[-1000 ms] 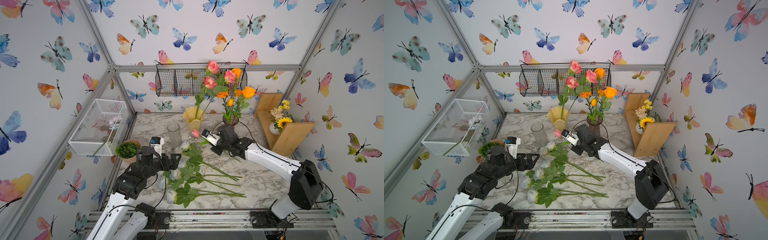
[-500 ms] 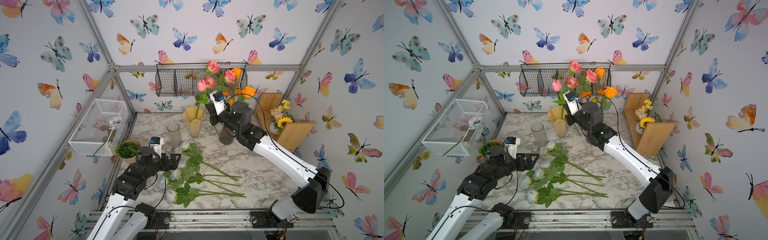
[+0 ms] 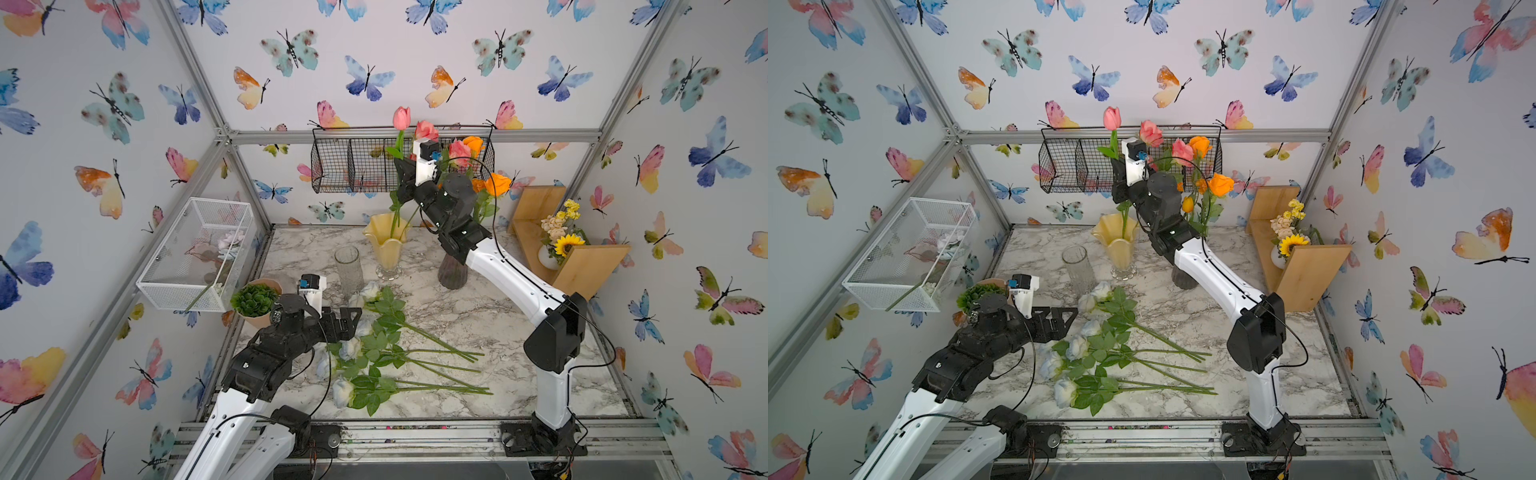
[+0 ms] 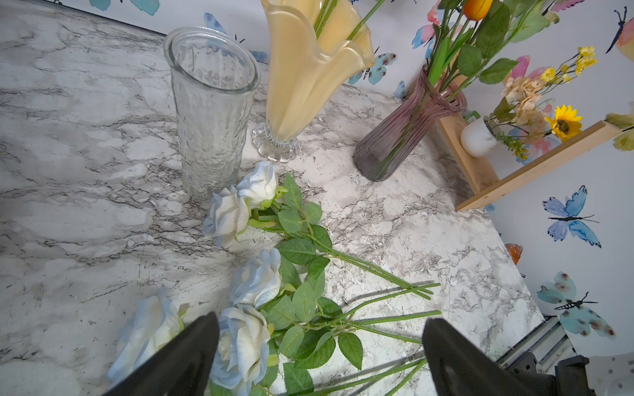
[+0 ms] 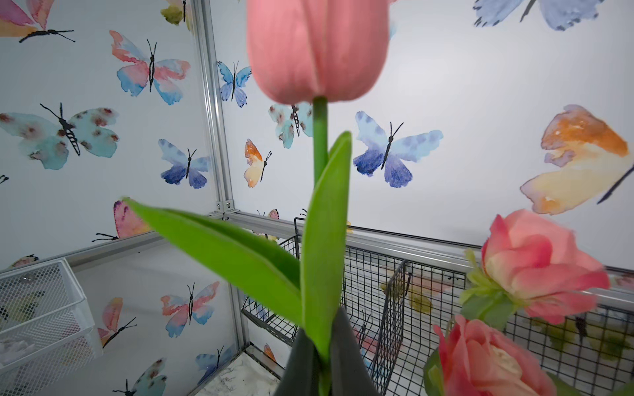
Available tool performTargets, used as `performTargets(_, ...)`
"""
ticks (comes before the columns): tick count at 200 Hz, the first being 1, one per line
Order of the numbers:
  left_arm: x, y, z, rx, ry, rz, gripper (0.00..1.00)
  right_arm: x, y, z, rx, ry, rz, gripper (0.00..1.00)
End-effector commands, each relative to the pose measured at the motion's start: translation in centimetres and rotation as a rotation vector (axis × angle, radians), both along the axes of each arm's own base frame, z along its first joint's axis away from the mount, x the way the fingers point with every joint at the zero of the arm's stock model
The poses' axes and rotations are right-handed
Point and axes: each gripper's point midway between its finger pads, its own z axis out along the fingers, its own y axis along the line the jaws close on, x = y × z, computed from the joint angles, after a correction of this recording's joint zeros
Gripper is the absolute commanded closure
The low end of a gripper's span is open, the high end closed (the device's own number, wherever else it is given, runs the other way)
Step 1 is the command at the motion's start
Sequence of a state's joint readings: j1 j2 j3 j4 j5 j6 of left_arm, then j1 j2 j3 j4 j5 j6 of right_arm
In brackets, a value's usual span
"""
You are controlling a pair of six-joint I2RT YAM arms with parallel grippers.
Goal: Arrange the flowers in different vases according to their colors
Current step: Insert the flower into the vase.
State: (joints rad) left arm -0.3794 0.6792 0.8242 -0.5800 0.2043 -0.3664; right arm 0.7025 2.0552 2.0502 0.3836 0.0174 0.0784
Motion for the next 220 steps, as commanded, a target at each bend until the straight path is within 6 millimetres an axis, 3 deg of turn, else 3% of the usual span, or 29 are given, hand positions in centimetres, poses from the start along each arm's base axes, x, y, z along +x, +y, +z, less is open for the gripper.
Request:
performTargets(1, 0.1, 0.2, 0.2, -0.002, -0.023, 0.004, 0.01, 0.2, 0.5, 0.6, 0.074, -0.048, 0.02, 0.98)
performTargets(83, 0.1, 0.0, 0.1, -0.001, -0.02, 0.0, 0.01, 3.7, 2.7, -9.5, -0.012, 0.069, 0.006, 0.96)
performTargets(93, 0.1, 0.0, 0.1, 0.0, -0.019, 0.001, 0.01, 3.9, 3.0, -10.4, -0.031, 0.091, 0.008, 0.85)
performTargets(110, 0.1, 0.0, 0.1, 0.0, -0.019, 0.002, 0.01, 4.1, 3.3, -11.7, -0.07, 0.129, 0.013, 0.54)
performTargets(123, 0.1, 0.0, 0.1, 0.001, -0.018, 0.002, 0.01, 4.0, 3.4, -12.2, -0.097, 0.156, 0.014, 0.42)
performTargets(158, 0.1, 0.0, 0.1, -0.001, -0.019, 0.001, 0.01, 2.9, 2.7, -11.4, -0.156, 0.197, 0.016, 0.33)
performTargets(220, 0.1, 0.1, 0.2, -0.002, -0.025, 0.004, 0.01, -2.0, 1.8, -6.8, -0.196, 0.237, 0.057, 0.31)
